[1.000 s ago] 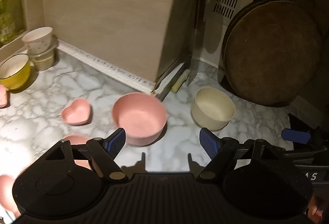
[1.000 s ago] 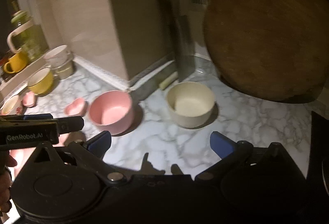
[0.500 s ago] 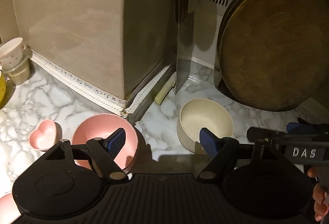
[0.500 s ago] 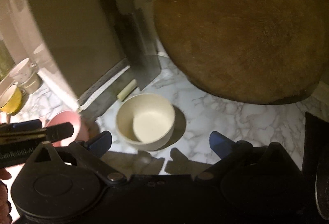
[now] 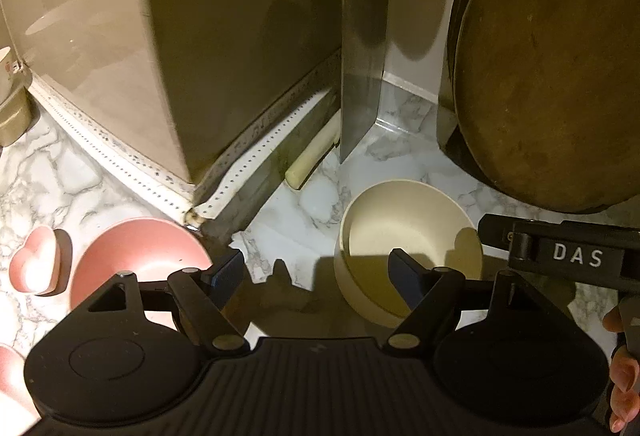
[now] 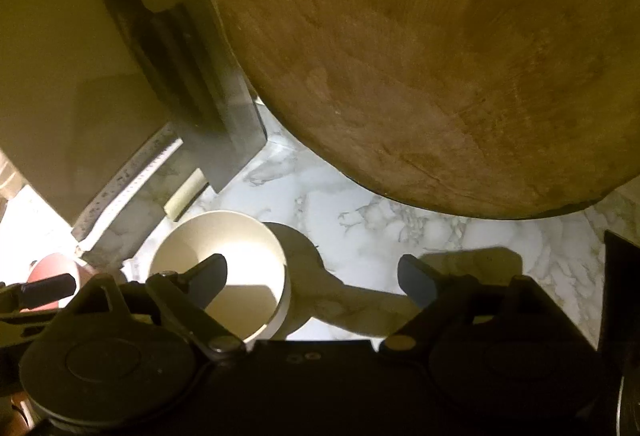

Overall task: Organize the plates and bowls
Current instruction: 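Move both grippers to the cream bowl beside the wooden cutting board, then close both grippers on the cream bowl rim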

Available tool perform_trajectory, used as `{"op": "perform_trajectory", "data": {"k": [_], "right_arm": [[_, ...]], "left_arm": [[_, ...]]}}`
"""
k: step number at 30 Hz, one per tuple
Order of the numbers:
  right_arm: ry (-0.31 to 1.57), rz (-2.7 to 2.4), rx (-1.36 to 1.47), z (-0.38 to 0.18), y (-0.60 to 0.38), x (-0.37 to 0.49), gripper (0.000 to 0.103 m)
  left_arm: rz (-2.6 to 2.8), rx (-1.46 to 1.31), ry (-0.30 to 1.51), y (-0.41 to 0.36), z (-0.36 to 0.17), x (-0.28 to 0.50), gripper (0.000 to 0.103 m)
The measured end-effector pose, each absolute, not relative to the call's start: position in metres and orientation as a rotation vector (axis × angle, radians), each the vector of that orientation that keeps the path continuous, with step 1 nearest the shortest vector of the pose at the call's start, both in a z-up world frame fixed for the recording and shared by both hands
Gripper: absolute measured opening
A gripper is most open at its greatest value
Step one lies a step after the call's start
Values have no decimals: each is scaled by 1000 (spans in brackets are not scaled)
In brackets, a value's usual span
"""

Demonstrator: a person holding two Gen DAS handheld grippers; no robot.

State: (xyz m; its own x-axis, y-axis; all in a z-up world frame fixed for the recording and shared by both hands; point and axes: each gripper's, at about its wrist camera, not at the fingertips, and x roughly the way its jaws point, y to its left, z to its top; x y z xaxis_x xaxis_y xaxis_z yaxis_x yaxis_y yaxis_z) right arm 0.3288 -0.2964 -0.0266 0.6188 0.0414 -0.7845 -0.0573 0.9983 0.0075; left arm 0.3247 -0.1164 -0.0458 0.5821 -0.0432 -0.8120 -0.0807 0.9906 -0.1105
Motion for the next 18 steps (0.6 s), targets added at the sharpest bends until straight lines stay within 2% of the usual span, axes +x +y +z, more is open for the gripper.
{"op": "perform_trajectory", "data": {"k": [6,14,18], "right_arm": [[946,50,-20,-44,-297,346,78],[1000,74,-24,-63,-292,355,51],[1009,85,-16,-68,-291,356,44]], "left_arm": [[25,-125,980,-125,-64,336,79],[44,-117,991,-129,-80,343,78],[33,-161,999,-127,-87,346,66]]}}
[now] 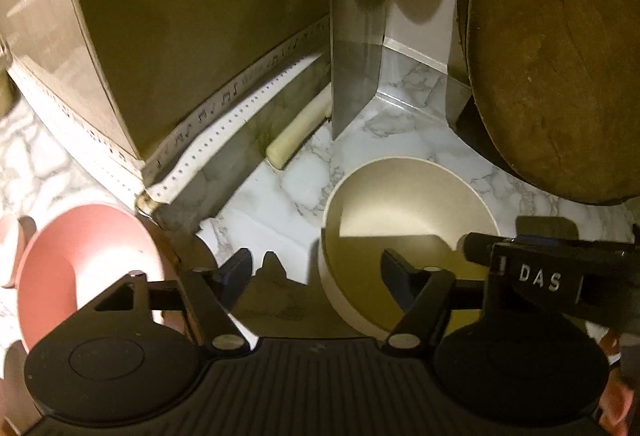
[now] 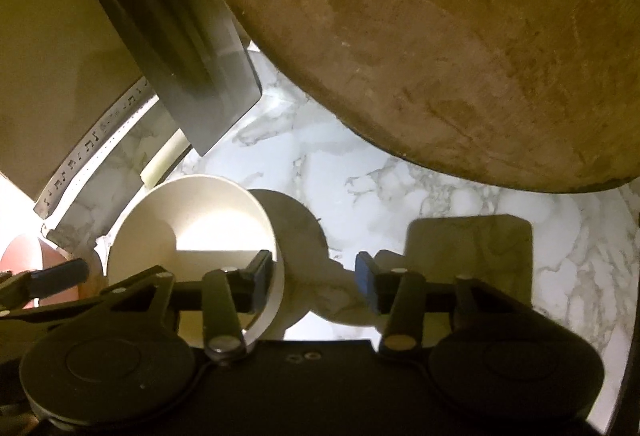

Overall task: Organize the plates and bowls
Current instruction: 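Close both grippers on the cream bowl rim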

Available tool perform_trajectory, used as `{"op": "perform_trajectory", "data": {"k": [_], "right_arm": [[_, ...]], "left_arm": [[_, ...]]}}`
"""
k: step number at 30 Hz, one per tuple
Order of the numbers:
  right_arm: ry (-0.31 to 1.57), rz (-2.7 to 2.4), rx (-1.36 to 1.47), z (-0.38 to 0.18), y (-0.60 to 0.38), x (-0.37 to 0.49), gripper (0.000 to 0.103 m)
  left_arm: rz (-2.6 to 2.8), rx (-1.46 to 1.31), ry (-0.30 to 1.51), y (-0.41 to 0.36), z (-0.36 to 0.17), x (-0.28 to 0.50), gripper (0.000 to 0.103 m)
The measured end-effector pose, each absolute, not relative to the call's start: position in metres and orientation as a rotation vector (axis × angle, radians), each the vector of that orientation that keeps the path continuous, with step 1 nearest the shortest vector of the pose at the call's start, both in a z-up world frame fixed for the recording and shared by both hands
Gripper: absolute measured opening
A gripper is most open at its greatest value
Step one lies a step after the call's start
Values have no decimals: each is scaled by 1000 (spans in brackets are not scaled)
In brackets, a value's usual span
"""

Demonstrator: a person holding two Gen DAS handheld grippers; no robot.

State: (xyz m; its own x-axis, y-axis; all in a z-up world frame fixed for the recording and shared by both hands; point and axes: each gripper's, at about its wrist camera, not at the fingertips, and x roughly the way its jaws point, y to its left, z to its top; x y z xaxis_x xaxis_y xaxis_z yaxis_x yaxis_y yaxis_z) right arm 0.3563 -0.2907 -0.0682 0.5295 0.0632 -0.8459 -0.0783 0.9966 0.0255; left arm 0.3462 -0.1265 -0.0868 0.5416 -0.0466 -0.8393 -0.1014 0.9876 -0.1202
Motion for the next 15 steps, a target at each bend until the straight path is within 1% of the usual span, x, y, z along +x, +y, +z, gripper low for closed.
{"op": "perform_trajectory", "data": {"k": [2,3,4,5,7,9,10,12,15], "right_arm": [[1011,95,-17,-69,-289,355,39],[1011,100,-20,-69,-288,354,39],[1009,101,-23,-69,-286,353,37],[1009,104,-23,-69,-285,353,33],[1011,110,-17,-69,-283,352,29],[1010,114,-13,-69,-282,351,25],[1012,119,-12,-69,-281,351,22],[1013,121,-16,-67,-278,349,19],[1019,126,-24,-67,-275,346,13]], "left_arm": [[34,-174,999,-127,-88,346,60],[31,-186,998,-127,-88,345,55],[24,-201,999,-127,-88,345,49],[19,-216,1001,-127,-88,344,46],[14,-241,1008,-127,-88,343,31],[14,-263,1014,-127,-88,341,27],[12,-272,1011,-127,-88,340,21],[10,-285,1008,-126,-87,339,18],[9,-279,1007,-127,-85,336,17]]}}
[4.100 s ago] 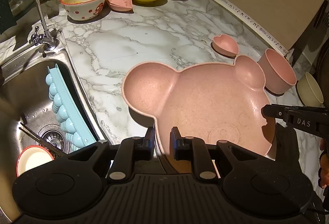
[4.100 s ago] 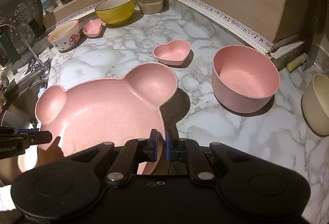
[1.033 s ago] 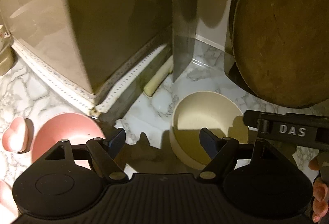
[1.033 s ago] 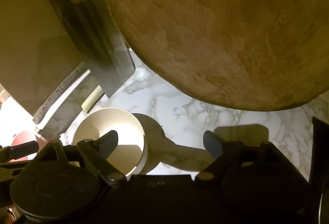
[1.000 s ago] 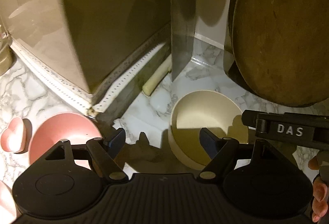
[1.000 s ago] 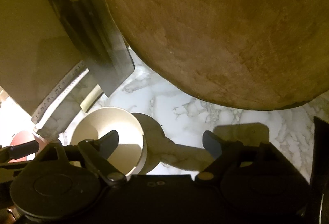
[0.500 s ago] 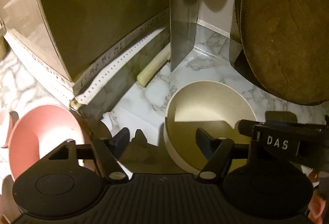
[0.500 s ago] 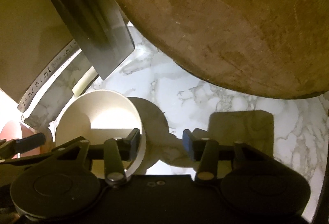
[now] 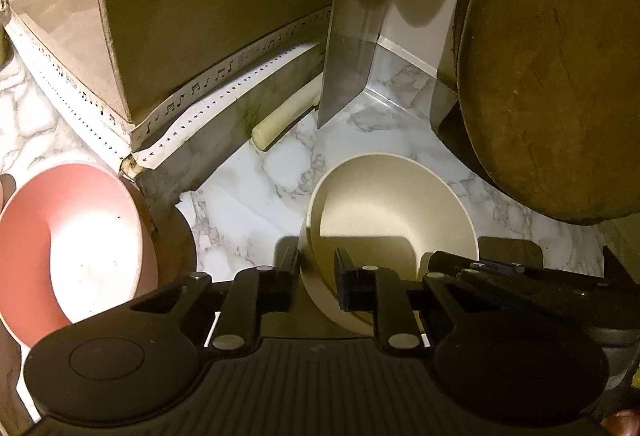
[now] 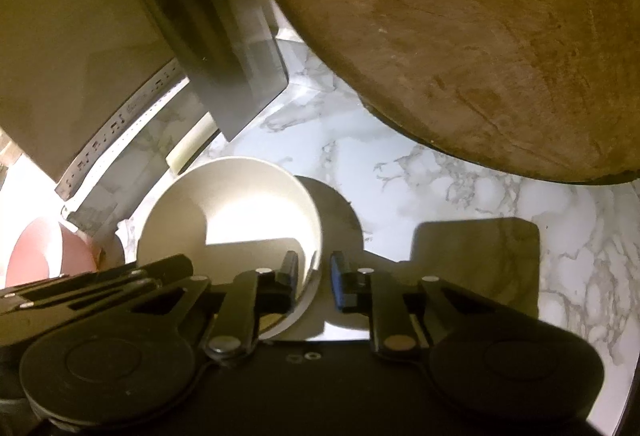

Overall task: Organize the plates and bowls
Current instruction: 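Close both grippers on the cream bowl rim, then lift the cream bowl with both grippers and carry it toward the pink bowl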

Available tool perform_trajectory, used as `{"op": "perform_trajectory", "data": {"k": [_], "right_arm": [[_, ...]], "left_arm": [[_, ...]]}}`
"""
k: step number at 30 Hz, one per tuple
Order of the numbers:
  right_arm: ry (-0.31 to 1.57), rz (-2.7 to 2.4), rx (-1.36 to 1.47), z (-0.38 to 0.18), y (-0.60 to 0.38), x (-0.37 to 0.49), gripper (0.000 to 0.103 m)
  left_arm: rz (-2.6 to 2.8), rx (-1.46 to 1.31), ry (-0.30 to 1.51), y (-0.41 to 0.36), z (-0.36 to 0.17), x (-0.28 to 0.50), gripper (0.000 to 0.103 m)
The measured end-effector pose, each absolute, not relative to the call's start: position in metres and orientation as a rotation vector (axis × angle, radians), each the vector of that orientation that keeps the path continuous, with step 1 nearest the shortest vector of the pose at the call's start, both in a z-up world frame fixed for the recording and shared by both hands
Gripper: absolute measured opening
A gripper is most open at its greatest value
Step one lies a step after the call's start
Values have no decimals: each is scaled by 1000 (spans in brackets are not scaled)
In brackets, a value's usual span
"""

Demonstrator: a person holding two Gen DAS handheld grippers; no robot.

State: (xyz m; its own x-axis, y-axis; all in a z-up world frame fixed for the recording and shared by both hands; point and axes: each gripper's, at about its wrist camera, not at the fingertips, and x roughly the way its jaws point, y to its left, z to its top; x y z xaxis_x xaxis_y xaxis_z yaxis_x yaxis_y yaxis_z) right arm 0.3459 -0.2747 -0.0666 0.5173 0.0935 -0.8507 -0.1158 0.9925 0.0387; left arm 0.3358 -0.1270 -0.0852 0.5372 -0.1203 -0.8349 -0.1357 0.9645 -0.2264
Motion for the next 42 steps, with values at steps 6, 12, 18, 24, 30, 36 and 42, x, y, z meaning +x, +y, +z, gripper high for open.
{"op": "perform_trajectory", "data": {"k": [6,12,18,24,30,36,42], "right_arm": [[1025,114,-13,-66,-272,338,11],[1031,111,-4,-61,-271,320,11],[1032,102,5,-52,-270,291,11],[1040,82,24,-41,-273,257,11],[1048,60,45,-36,-274,224,11],[1062,34,65,-39,-283,197,11],[1071,9,83,-43,-292,177,11]], "left_arm": [[-2,-259,1011,-127,-82,327,17],[-32,-245,1027,-129,-77,310,17],[-79,-229,1046,-133,-67,285,17],[-135,-192,1063,-141,-62,258,17],[-184,-159,1090,-147,-64,229,17],[-223,-134,1110,-154,-67,210,17],[-253,-112,1123,-161,-69,197,17]]}}
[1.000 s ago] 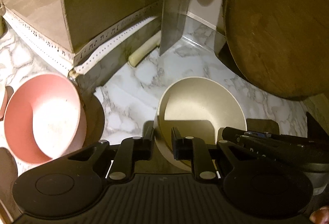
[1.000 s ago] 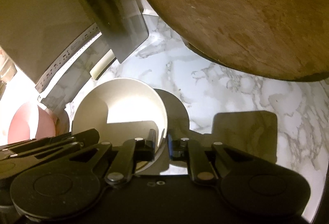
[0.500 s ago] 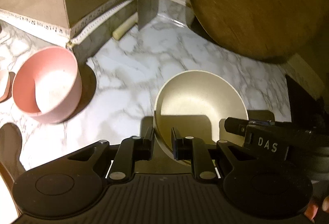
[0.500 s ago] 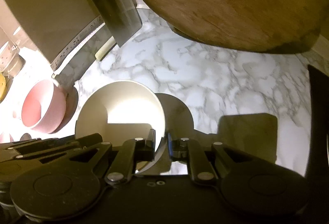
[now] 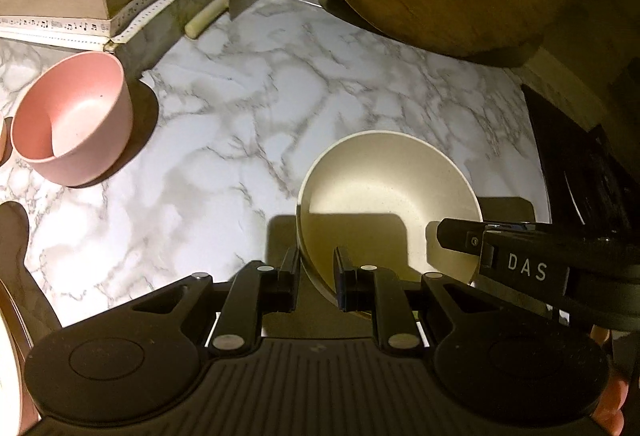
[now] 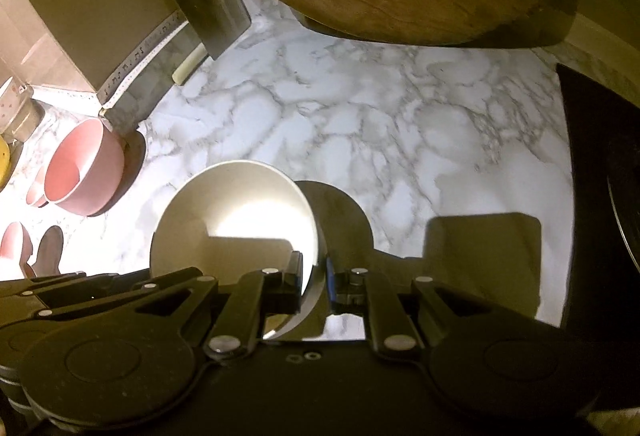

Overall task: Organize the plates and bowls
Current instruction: 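Lift the cream bowl with both grippers and carry it toward the pink bowl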

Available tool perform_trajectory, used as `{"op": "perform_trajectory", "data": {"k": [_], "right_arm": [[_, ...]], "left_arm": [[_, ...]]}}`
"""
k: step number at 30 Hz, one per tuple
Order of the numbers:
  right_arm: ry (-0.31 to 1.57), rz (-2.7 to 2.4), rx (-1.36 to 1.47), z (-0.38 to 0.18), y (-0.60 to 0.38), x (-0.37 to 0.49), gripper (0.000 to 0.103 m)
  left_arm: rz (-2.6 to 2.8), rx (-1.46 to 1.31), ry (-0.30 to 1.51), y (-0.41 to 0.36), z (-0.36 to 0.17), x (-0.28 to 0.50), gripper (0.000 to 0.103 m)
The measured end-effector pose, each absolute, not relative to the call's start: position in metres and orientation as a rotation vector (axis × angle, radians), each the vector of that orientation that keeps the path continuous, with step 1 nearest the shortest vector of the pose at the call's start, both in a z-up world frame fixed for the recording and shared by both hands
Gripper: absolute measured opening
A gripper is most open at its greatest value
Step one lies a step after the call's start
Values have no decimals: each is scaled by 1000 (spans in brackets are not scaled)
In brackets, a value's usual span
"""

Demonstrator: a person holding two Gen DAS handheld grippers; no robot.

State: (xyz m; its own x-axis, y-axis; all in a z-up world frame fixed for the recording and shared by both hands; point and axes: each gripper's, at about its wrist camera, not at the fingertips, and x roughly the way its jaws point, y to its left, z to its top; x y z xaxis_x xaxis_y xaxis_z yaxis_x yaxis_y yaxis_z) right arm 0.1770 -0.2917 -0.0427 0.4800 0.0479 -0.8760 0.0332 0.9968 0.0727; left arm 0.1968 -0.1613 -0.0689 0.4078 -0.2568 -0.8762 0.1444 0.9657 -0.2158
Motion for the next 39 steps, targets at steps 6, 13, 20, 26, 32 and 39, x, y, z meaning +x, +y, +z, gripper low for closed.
{"op": "perform_trajectory", "data": {"k": [6,13,20,26,32,39], "right_arm": [[1092,-12,100,-49,-299,164,11],[1102,-22,119,-54,-304,157,11],[1115,-26,124,-60,-303,154,11],[1118,-25,144,-61,-305,155,11],[1114,-33,171,-61,-309,154,11],[1057,-14,147,-47,-309,147,12]], "left_arm": [[-275,-80,1135,-169,-71,186,17],[-284,-67,1153,-172,-76,182,17],[-284,-62,1142,-170,-75,182,17],[-281,-82,1141,-166,-75,185,17],[-283,-83,1141,-165,-74,185,17],[-304,-79,1121,-159,-71,182,21]]}}
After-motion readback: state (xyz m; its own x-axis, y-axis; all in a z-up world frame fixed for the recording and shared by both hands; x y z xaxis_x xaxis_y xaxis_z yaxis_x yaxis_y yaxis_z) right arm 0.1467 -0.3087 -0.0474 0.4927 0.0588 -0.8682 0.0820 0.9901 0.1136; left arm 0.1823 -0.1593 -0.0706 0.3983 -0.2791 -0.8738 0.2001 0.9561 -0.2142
